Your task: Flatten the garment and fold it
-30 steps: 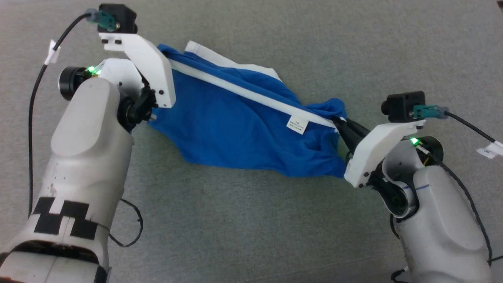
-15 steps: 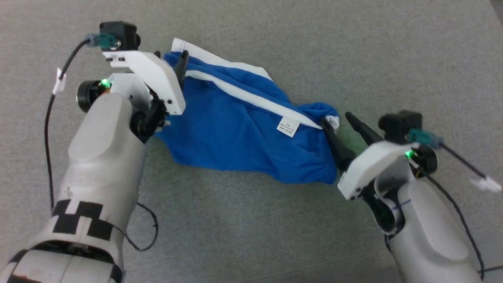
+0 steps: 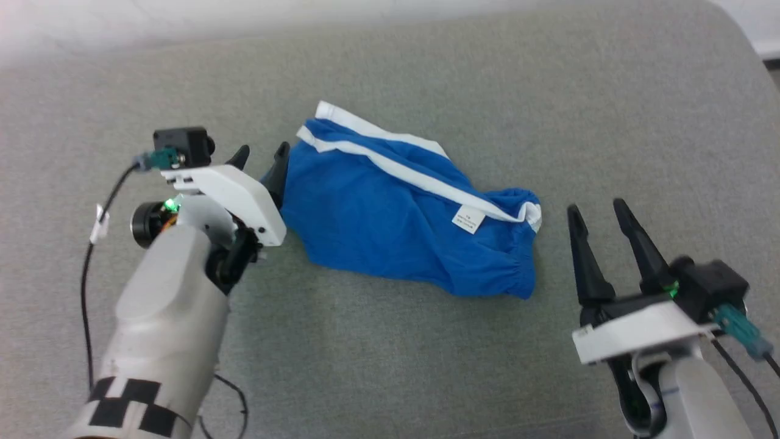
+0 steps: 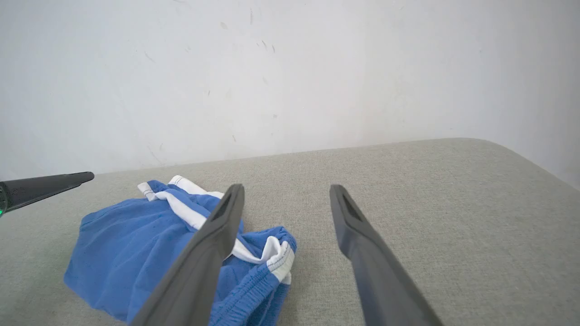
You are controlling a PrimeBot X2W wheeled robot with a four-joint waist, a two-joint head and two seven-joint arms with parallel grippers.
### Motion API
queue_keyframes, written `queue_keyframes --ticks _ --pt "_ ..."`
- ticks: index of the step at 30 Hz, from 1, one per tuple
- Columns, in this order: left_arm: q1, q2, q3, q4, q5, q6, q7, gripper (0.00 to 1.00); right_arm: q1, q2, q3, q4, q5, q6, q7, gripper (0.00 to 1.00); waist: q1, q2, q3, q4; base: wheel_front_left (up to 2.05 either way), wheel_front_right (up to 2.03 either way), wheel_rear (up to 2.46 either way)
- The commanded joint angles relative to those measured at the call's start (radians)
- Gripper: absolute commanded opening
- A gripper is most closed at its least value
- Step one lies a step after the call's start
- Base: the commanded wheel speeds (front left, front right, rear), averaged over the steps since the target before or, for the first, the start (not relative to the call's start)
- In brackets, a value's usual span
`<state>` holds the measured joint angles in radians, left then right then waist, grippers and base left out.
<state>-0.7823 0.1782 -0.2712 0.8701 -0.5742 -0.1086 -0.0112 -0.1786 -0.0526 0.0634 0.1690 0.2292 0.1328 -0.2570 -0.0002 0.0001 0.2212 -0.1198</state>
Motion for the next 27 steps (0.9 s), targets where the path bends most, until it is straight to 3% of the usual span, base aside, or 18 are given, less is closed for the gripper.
queue_keyframes --ticks 1,8,14,19,24,25,26,27 --pt "0.000 0.013 -0.005 -0.012 -0.009 -0.010 0.025 1.00 0.018 0.002 -0.004 -0.017 0.002 -0.002 -0.004 1.00 0.0002 -0.0001 -0.030 0.016 0.00 0.00 0.00" --pt "-0.059 0.092 -0.083 -0.044 -0.075 -0.021 0.389 1.00 0.070 0.002 -0.002 -0.074 0.018 -0.002 -0.004 1.00 0.0002 -0.0001 -0.029 -0.030 0.00 0.00 0.00" --pt "-0.104 0.188 -0.177 -0.065 -0.135 -0.022 0.600 1.00 0.051 0.002 0.023 -0.102 0.032 -0.002 -0.005 1.00 0.0002 -0.0001 0.035 -0.098 0.00 0.00 0.00" --pt "-0.121 0.224 -0.217 -0.018 -0.110 -0.022 0.626 1.00 0.035 0.002 0.035 -0.111 0.044 -0.002 -0.005 1.00 0.0002 -0.0001 0.076 -0.128 0.00 0.00 0.00" --pt "-0.083 0.199 -0.262 0.032 -0.132 -0.022 0.687 1.00 0.031 0.002 0.042 -0.105 0.054 -0.002 -0.005 1.00 0.0002 -0.0001 0.092 -0.143 0.00 0.00 0.00" --pt "-0.068 0.191 -0.273 0.040 -0.140 -0.022 0.706 0.96 0.030 0.002 0.042 -0.103 0.055 -0.002 -0.005 1.00 0.0002 -0.0001 0.093 -0.144 0.00 0.00 0.00" --pt "-0.054 0.182 -0.277 0.046 -0.153 -0.022 0.722 0.59 0.029 0.002 0.041 -0.101 0.055 -0.002 -0.005 1.00 0.0002 -0.0001 0.093 -0.145 0.00 0.00 0.00" --pt "-0.040 0.175 -0.286 0.047 -0.160 -0.022 0.733 0.33 0.029 0.002 0.040 -0.100 0.056 -0.002 -0.005 1.00 0.0002 -0.0001 0.093 -0.145 0.00 0.00 0.00"
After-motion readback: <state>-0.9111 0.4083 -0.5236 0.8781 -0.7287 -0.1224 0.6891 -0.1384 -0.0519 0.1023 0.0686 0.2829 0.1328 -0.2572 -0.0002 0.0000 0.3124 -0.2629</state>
